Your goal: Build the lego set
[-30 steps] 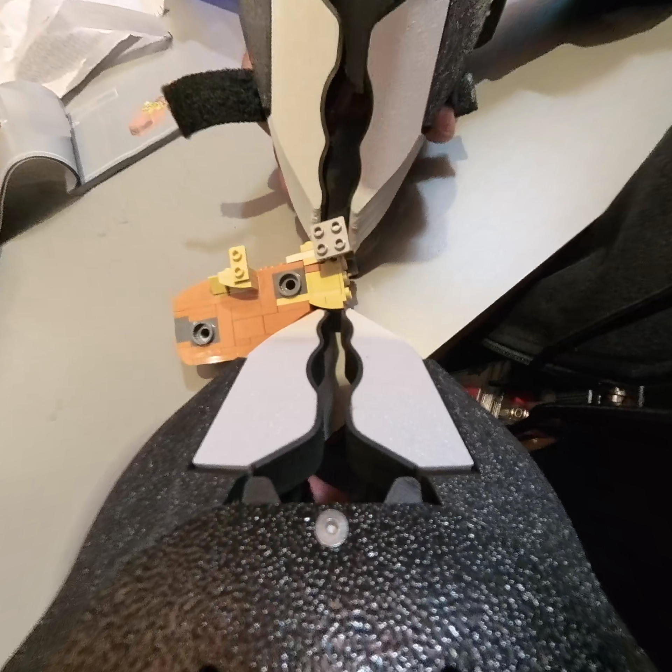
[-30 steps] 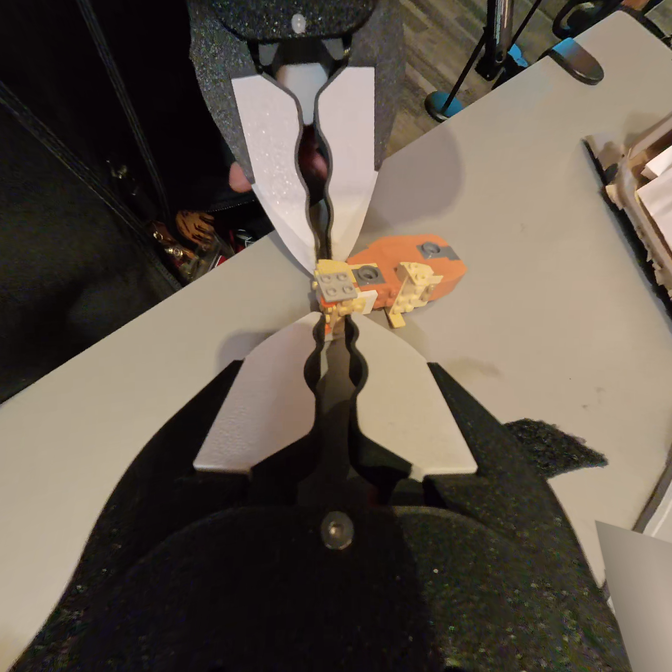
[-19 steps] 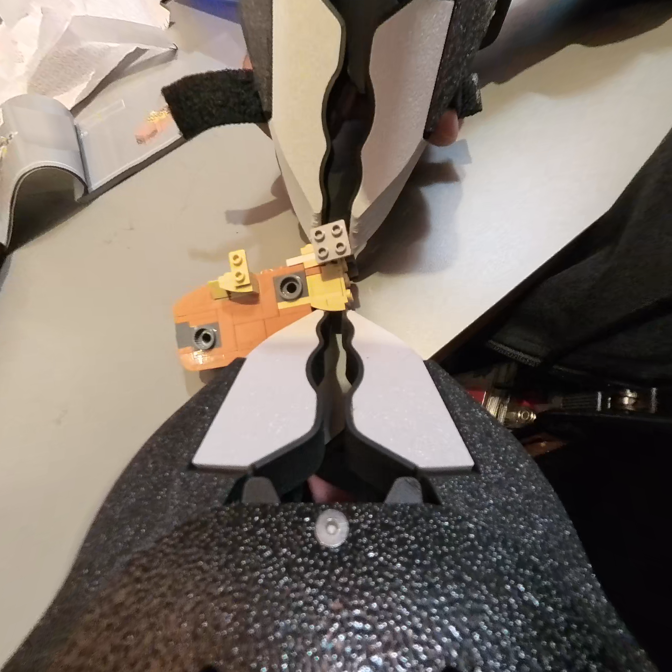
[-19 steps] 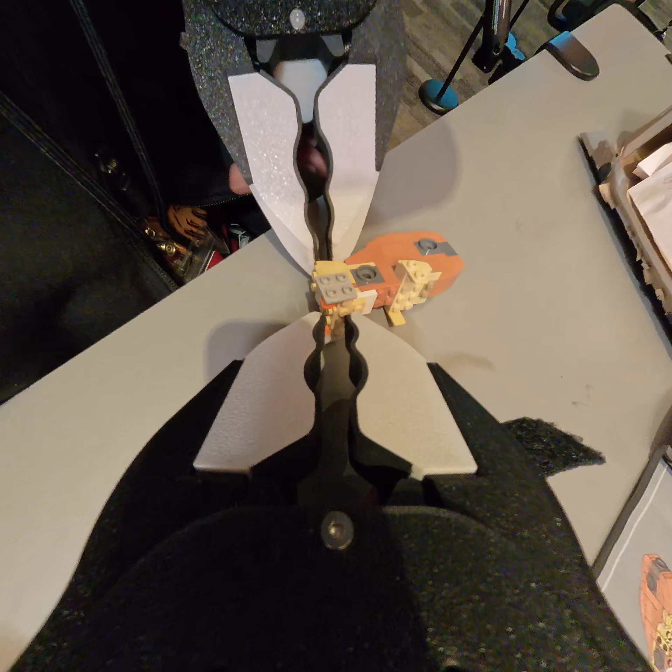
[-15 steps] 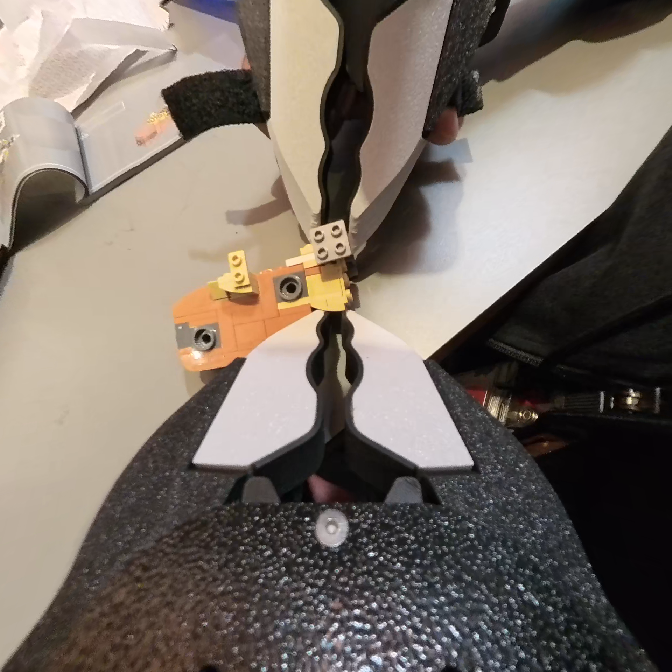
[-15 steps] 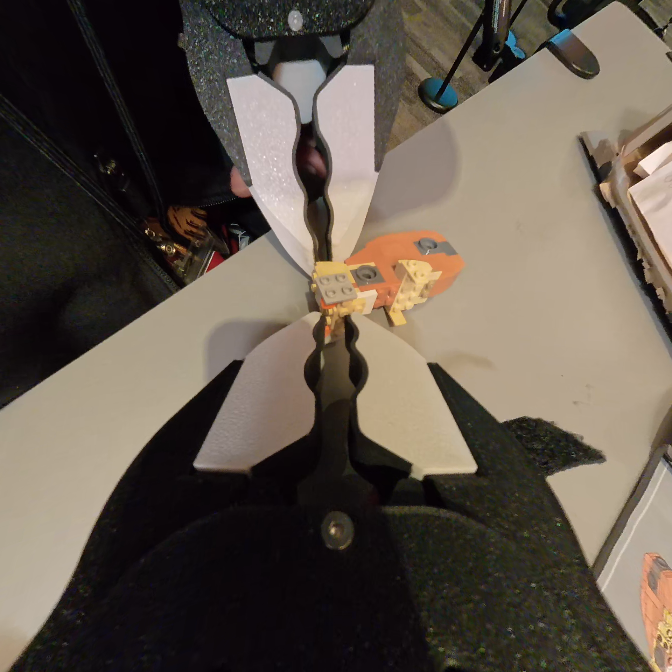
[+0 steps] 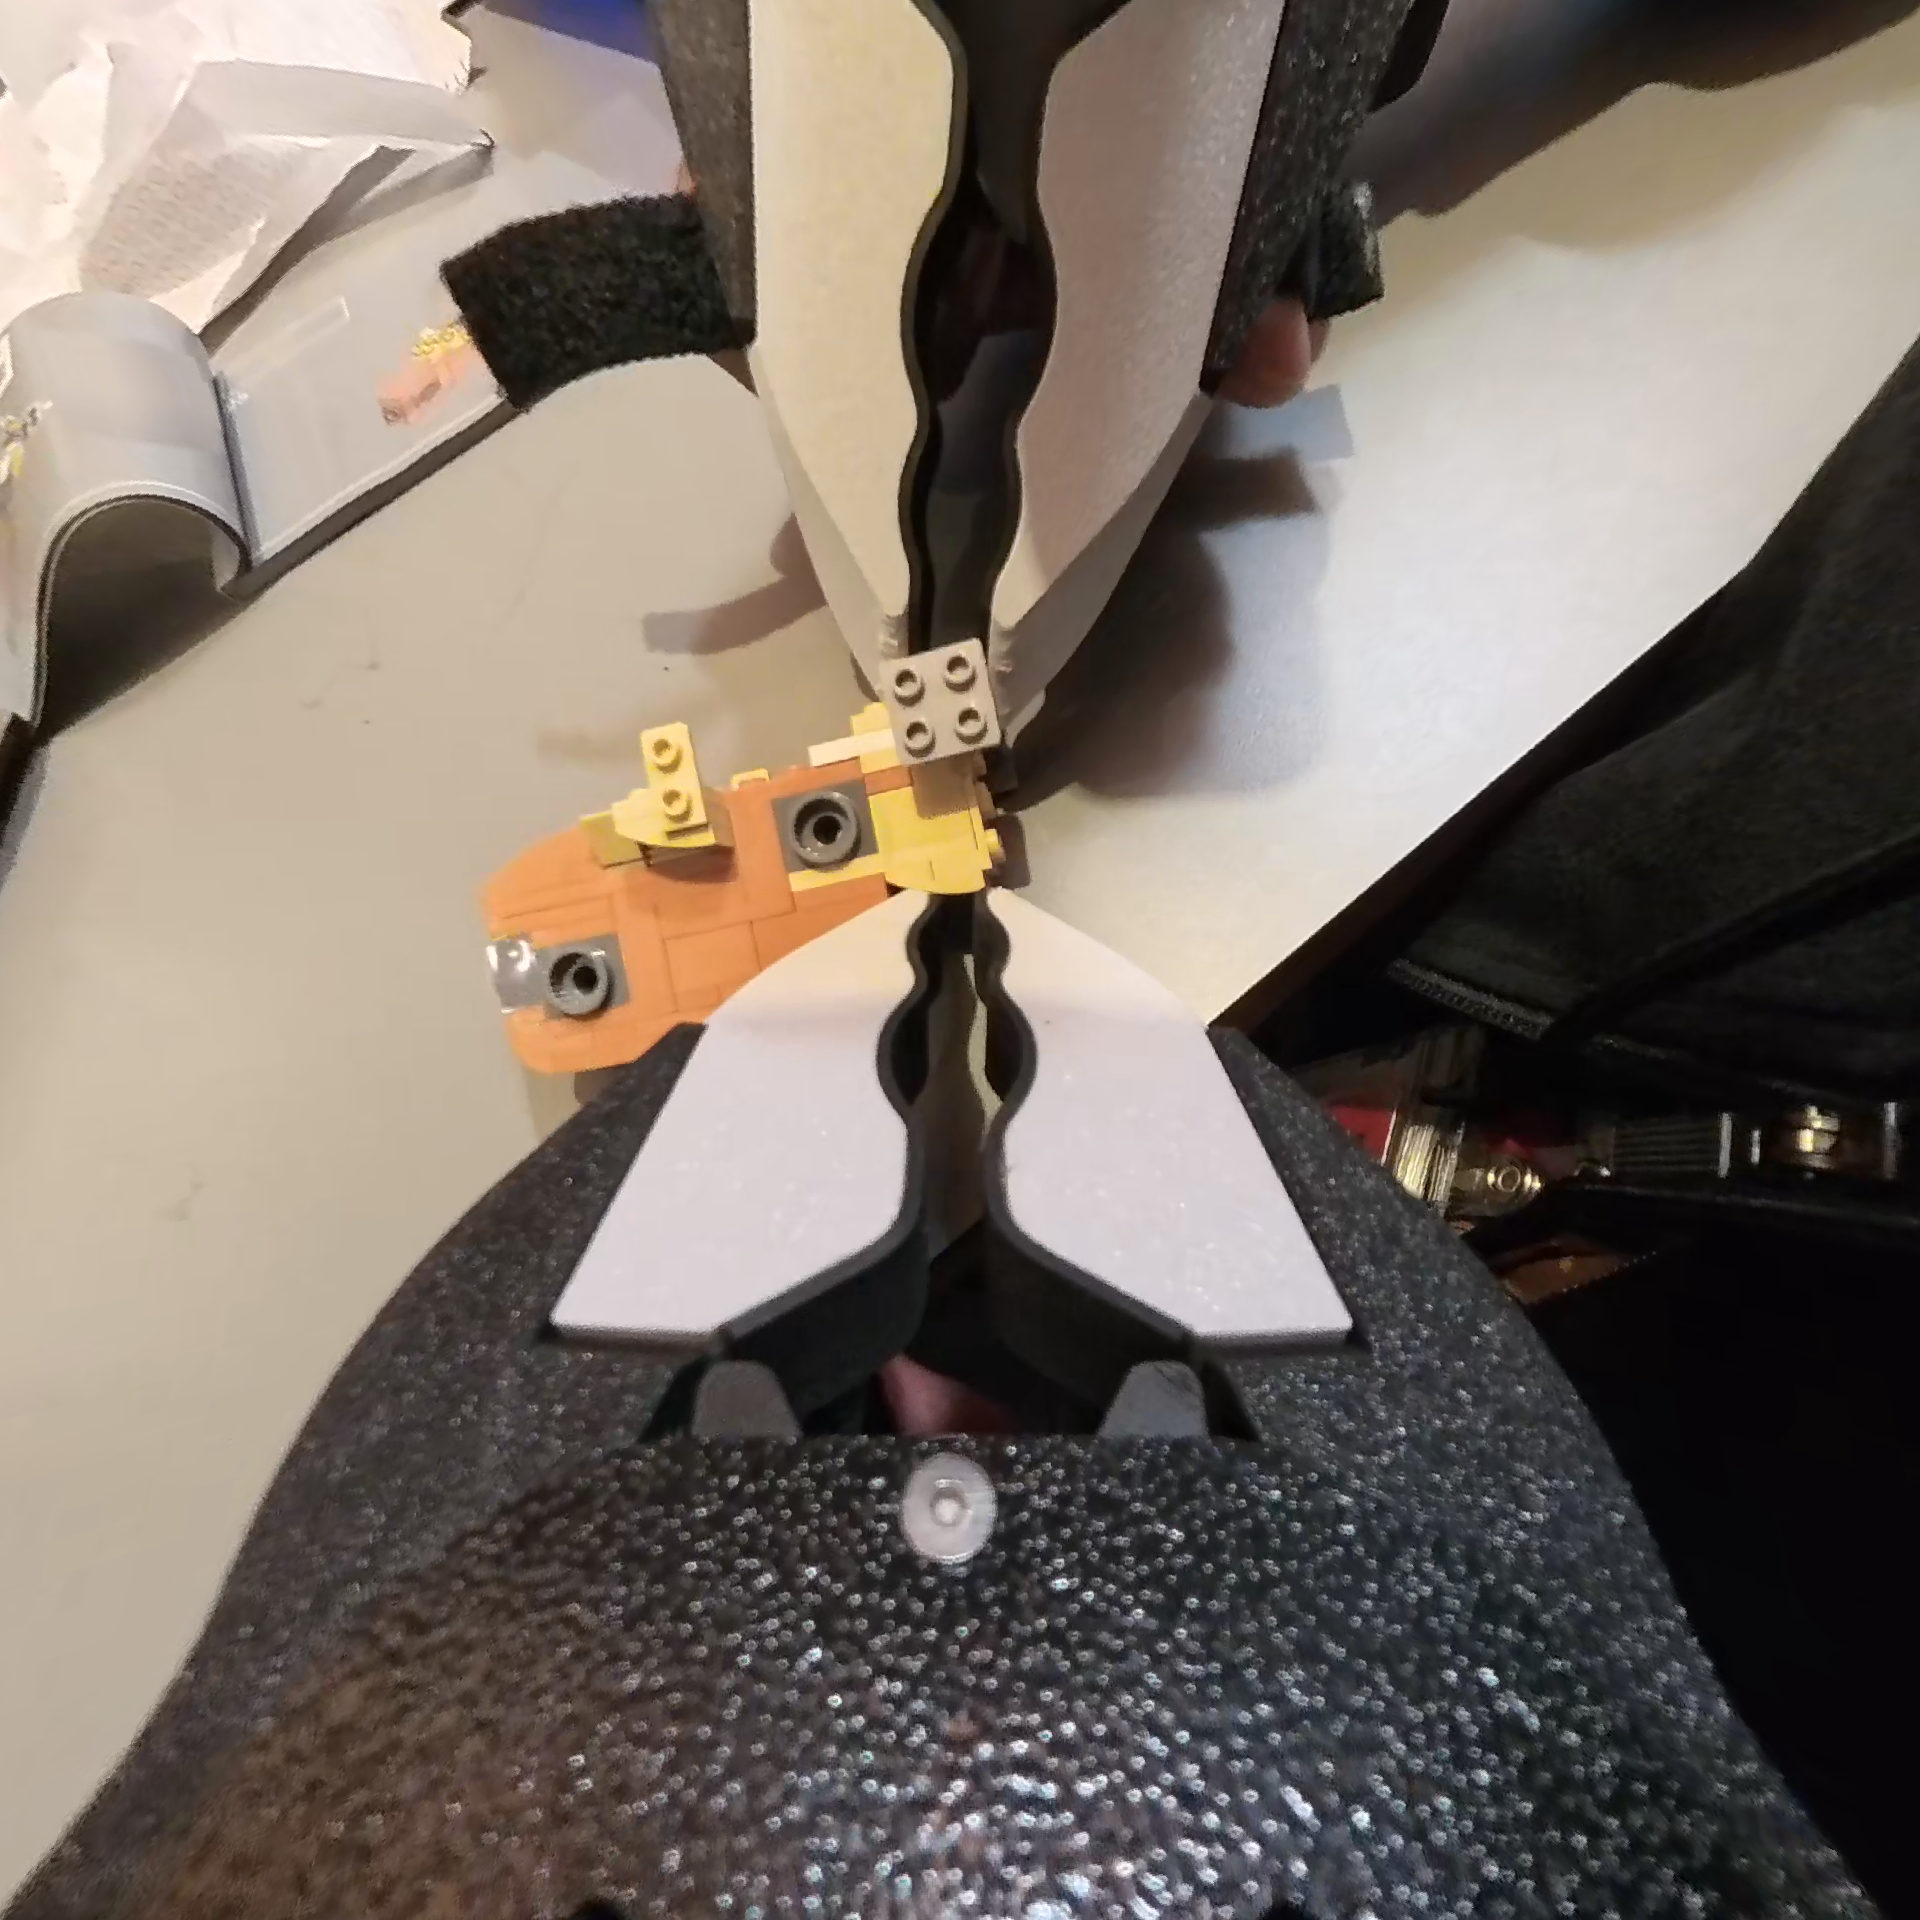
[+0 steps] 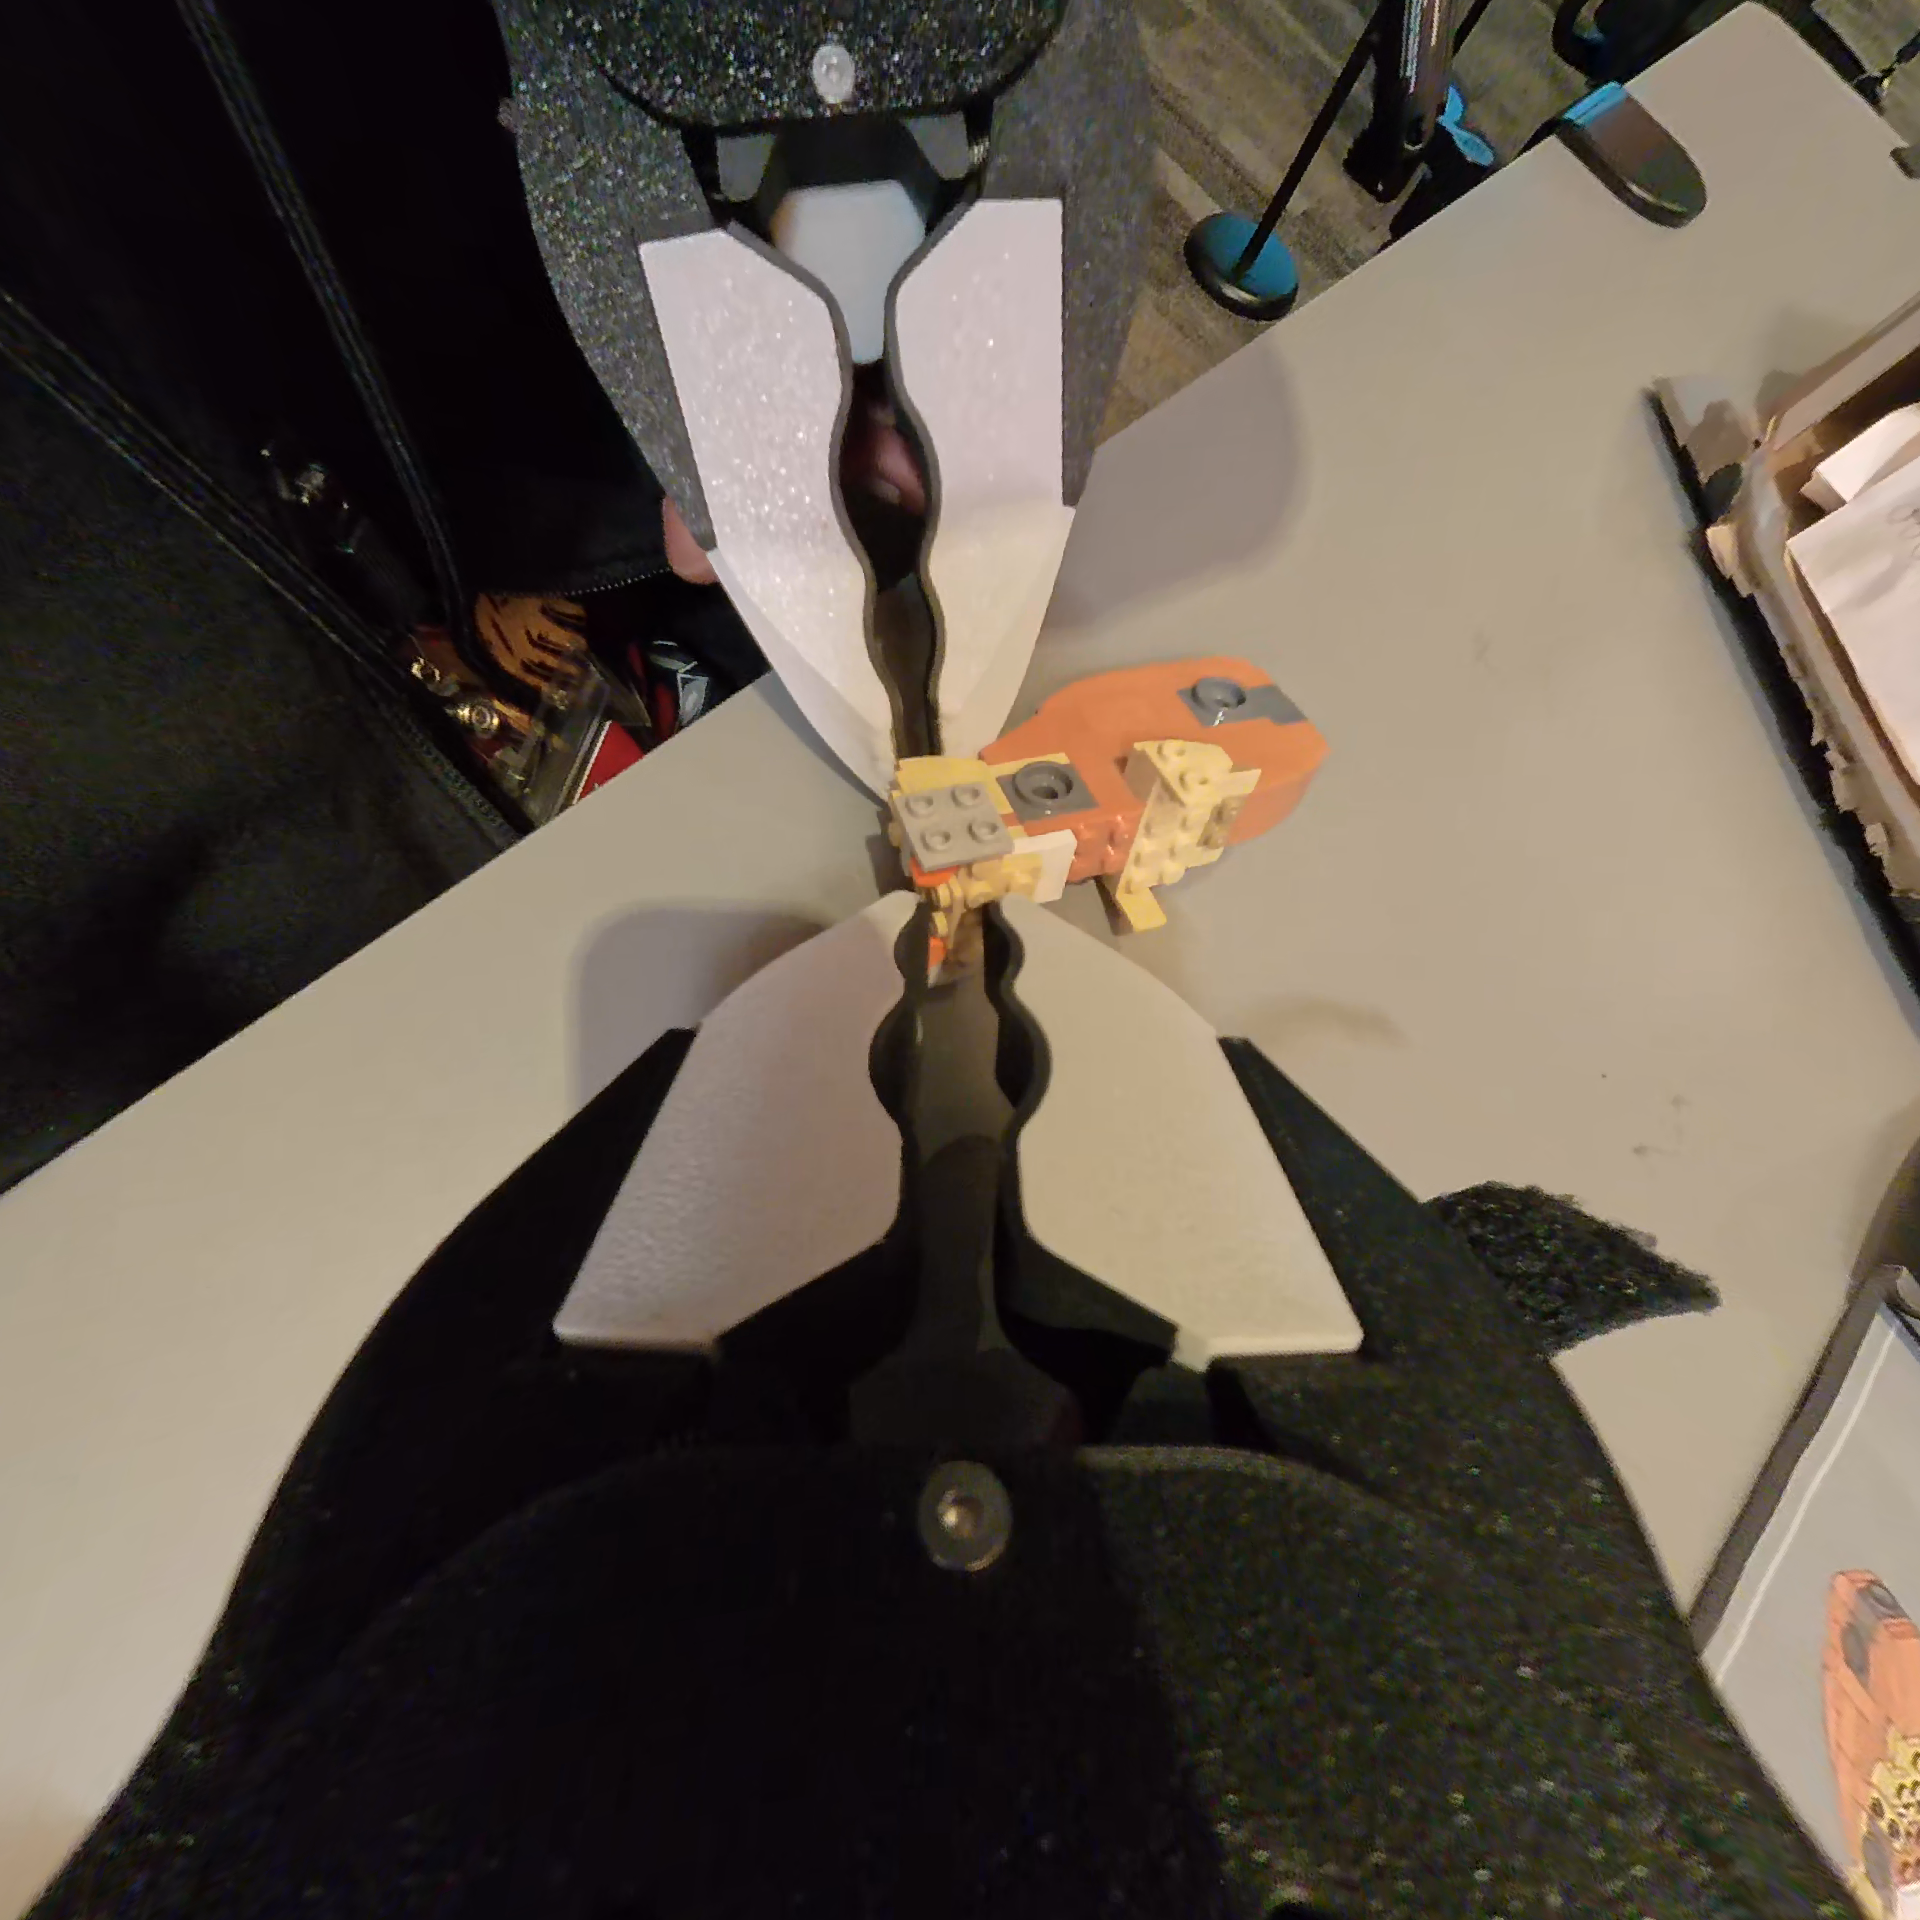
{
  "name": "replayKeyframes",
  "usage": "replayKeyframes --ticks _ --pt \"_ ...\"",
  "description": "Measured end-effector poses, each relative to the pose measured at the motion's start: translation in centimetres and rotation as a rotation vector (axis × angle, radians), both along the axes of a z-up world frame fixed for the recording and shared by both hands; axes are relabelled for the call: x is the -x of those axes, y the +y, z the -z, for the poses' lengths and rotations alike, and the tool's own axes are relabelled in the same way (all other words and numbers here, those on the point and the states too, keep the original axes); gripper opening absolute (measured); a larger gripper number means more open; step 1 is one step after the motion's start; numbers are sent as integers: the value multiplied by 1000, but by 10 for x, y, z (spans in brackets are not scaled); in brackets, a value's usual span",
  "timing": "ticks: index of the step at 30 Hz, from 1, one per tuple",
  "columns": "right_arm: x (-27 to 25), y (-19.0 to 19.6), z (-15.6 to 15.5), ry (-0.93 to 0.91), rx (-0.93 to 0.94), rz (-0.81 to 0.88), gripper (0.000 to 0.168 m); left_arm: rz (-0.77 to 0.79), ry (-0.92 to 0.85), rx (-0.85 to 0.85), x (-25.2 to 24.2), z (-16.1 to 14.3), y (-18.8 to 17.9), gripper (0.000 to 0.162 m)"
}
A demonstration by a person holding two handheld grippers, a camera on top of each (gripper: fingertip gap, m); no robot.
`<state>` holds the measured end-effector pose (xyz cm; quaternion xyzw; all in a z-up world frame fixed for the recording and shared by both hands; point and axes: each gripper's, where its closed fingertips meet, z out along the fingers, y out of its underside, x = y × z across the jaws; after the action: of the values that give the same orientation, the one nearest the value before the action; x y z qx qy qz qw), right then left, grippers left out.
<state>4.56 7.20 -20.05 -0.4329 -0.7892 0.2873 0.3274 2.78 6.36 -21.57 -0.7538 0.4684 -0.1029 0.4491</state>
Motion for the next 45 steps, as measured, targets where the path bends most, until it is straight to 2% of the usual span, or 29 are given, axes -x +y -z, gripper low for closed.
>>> replayKeyframes --ticks 27,32,36,39,45 --pt "1 0 0 -1 8 41 10 29 17 -35 -2 1 -3 2" --pt "3 -1 2 -13 5 72 15 21 -2 -51 5 0 -1 6" --pt "-1 -1 9 -58 -12 58 19 18 -53 -16 13 -2 1 18" --pt "-3 2 9 -51 -8 58 20 41 -95 -4 21 -4 1 20" --pt "-3 7 0 18 22 101 21 86 -288 89 23 -17 -4 17"
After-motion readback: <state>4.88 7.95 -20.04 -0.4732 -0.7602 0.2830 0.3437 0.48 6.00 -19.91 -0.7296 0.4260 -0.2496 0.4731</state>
